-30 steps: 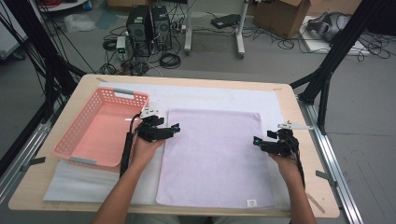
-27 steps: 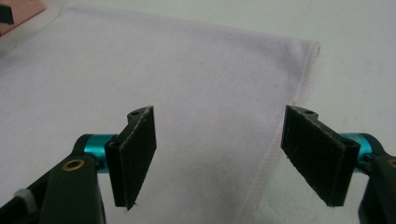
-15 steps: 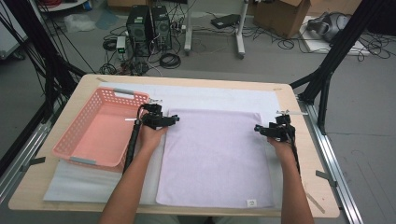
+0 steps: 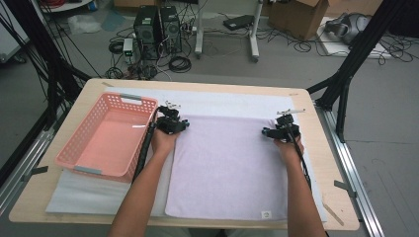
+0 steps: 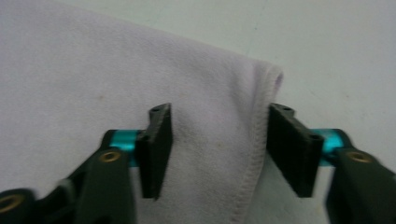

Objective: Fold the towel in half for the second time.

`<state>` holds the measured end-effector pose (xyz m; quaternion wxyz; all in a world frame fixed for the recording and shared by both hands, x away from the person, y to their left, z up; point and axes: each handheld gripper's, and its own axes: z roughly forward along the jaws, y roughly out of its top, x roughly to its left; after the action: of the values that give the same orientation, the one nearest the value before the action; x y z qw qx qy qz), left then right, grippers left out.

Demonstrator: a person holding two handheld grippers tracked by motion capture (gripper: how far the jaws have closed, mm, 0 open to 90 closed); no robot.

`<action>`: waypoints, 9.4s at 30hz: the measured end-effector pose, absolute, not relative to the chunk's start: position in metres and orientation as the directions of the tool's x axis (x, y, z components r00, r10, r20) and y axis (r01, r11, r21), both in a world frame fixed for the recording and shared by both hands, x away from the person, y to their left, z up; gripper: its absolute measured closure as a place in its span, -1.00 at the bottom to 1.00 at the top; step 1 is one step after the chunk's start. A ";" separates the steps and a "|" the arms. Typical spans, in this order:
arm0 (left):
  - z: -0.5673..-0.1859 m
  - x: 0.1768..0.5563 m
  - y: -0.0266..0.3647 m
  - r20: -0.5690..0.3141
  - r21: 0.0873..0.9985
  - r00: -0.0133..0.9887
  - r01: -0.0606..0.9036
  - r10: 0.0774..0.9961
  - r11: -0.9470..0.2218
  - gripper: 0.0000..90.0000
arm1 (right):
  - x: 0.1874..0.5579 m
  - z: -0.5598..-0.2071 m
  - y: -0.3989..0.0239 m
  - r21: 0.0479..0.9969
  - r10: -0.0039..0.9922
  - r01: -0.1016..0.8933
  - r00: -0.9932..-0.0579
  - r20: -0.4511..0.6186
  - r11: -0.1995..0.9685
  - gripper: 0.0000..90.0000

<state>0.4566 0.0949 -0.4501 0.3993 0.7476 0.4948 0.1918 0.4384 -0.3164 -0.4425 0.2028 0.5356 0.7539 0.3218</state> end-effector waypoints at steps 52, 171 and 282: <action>-0.417 0.316 0.128 -0.188 0.930 0.631 0.360 0.753 -0.069 0.89 | 0.296 -0.417 -0.342 0.881 0.843 0.467 -0.501 0.195 0.074 0.84; -0.445 0.285 0.118 -0.197 0.833 0.606 0.518 0.770 -0.194 0.34 | 0.265 -0.440 -0.323 0.816 0.864 0.536 -0.494 0.094 0.218 0.47; -0.428 0.278 0.116 -0.156 0.927 0.651 0.357 0.743 -0.119 -0.53 | 0.269 -0.419 -0.333 0.890 0.871 0.417 -0.488 0.049 0.184 -0.63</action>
<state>0.2785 0.1163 -0.4281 0.5455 0.7266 0.3784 0.1770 0.2694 -0.3332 -0.4188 0.2461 0.4421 0.7289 0.4612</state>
